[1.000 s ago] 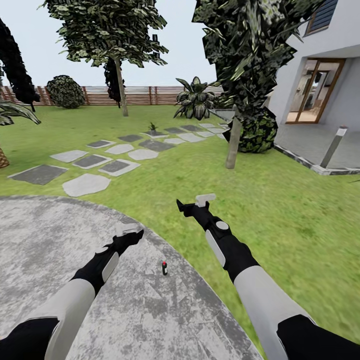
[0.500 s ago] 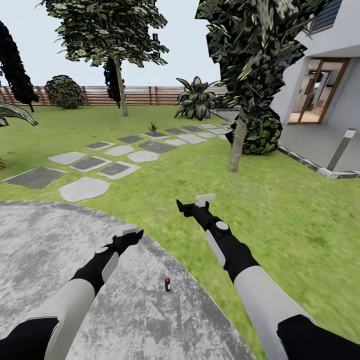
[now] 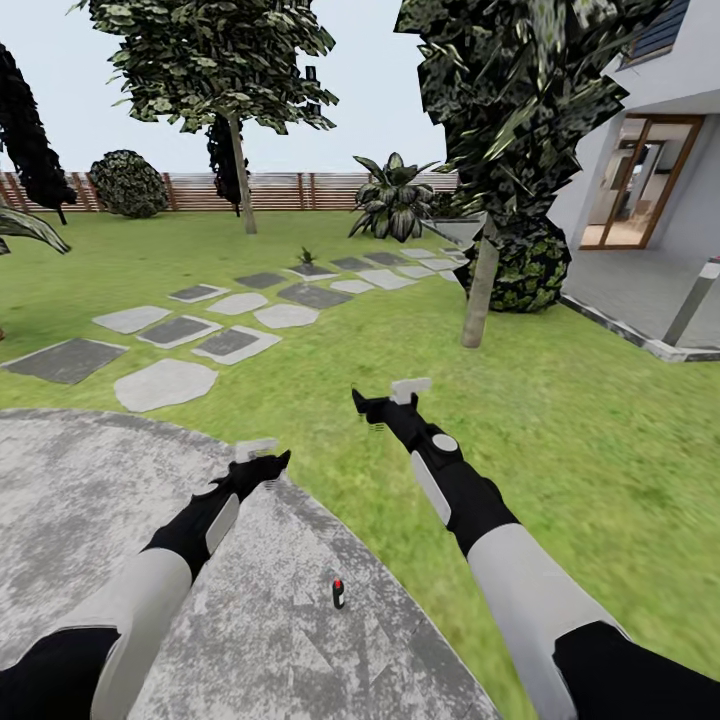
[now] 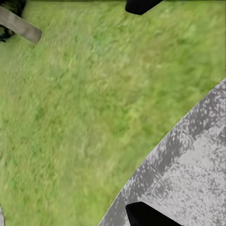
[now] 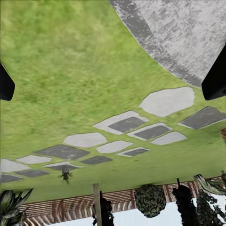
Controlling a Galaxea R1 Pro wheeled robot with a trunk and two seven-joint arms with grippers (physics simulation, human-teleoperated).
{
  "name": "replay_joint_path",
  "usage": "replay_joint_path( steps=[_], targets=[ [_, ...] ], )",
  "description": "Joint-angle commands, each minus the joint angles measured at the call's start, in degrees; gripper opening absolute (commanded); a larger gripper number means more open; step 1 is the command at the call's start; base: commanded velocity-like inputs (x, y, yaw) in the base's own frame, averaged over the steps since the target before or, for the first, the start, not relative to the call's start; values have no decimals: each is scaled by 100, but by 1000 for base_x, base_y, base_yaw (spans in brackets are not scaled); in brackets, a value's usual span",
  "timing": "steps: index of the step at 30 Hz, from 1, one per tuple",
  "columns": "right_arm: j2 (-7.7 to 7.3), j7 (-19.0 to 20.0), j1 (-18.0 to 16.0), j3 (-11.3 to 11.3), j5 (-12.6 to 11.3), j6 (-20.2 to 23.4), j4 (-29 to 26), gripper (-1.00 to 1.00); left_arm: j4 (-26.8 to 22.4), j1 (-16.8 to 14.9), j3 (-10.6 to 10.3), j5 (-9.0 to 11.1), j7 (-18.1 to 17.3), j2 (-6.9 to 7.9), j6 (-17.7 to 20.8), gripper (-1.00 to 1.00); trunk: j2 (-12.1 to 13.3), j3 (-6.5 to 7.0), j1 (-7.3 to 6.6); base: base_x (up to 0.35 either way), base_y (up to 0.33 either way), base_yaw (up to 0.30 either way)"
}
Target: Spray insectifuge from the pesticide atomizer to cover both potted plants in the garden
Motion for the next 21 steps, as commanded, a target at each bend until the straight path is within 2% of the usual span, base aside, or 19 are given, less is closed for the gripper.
replay_joint_path(
  steps=[1,4,9,21],
  targets=[
    [0,14,-37,3,-54,-1,-30,100,-32,-36,-6,42,-30,1,-1,100,-3,-6,0,0,0,0],
    [0,6,-119,14,-61,3,-100,100,-130,-134,-40,-39,-1,89,16,100,-3,-6,0,0,0,0],
    [0,11,-44,17,-65,4,63,100,-290,12,-32,-202,9,245,30,100,-3,-6,0,162,0,0],
    [0,2,38,12,-74,-25,144,100,-397,92,-34,-246,8,306,39,100,-3,-6,0,297,0,0]
  ],
)
